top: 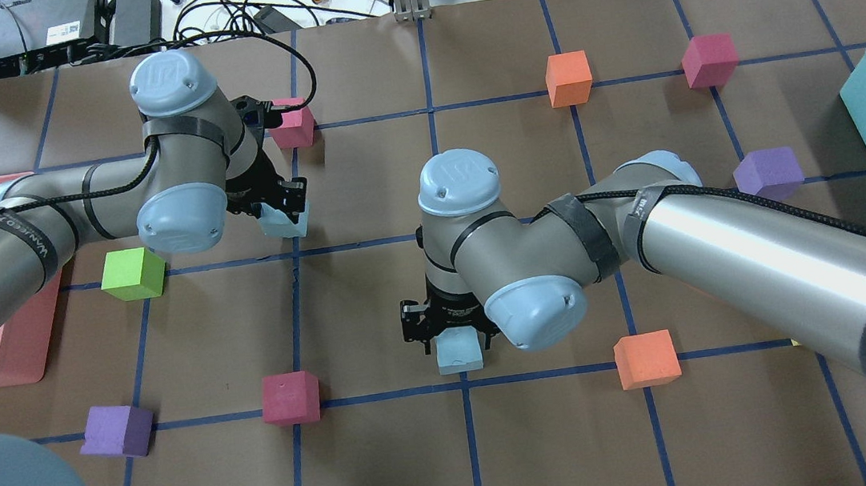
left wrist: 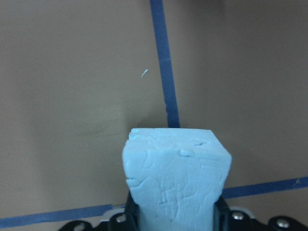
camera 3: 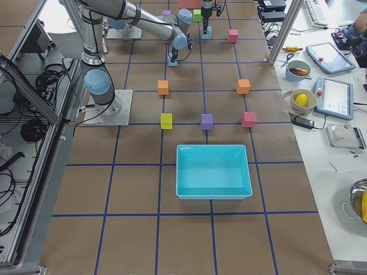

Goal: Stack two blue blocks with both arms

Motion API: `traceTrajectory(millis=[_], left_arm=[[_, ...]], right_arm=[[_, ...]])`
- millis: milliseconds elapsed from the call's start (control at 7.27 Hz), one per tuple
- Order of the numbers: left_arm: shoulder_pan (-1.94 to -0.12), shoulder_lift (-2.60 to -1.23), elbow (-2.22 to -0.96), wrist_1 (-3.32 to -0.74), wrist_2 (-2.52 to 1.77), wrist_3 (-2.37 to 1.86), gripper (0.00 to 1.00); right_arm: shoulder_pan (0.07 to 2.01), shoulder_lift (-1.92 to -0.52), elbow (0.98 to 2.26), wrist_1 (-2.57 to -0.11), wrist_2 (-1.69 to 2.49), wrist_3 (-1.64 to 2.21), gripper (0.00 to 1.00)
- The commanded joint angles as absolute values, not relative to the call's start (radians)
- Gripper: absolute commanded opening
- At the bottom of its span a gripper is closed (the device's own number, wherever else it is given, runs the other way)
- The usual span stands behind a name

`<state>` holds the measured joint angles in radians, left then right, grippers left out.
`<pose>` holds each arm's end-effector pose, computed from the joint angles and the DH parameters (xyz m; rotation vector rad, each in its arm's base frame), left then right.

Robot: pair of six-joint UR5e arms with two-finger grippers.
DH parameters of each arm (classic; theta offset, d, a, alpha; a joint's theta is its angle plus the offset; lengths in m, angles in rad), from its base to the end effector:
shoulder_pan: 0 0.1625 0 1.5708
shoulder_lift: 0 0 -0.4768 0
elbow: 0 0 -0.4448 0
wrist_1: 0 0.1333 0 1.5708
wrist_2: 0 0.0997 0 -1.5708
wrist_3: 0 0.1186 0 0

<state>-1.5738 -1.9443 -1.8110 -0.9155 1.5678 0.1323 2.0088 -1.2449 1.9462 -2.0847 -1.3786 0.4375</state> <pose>-0.1356 -0.6417 0.2359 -0.2124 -3.1334 0.0655 0.3825 -0.4489 0.1943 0.0266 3.0235 0.3809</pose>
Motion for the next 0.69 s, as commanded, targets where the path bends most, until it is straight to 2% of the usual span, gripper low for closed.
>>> traceTrajectory(millis=[0,275,550], left_arm=[[-1.601,-1.884,-1.821,-0.933,1.572,0.130,0.30],[-1.652,-1.823,-1.835,-1.010,1.575,0.044,0.30],[-1.689,-1.752,-1.941,-1.016,1.566,-0.021,0.30]], right_arm=[[2.000,-1.256,1.939,-2.083,-1.379,0.440,1.00],[1.953,-1.326,1.902,-2.068,-1.382,0.434,1.00],[1.878,-1.400,1.837,-1.929,-1.455,0.398,1.00]])
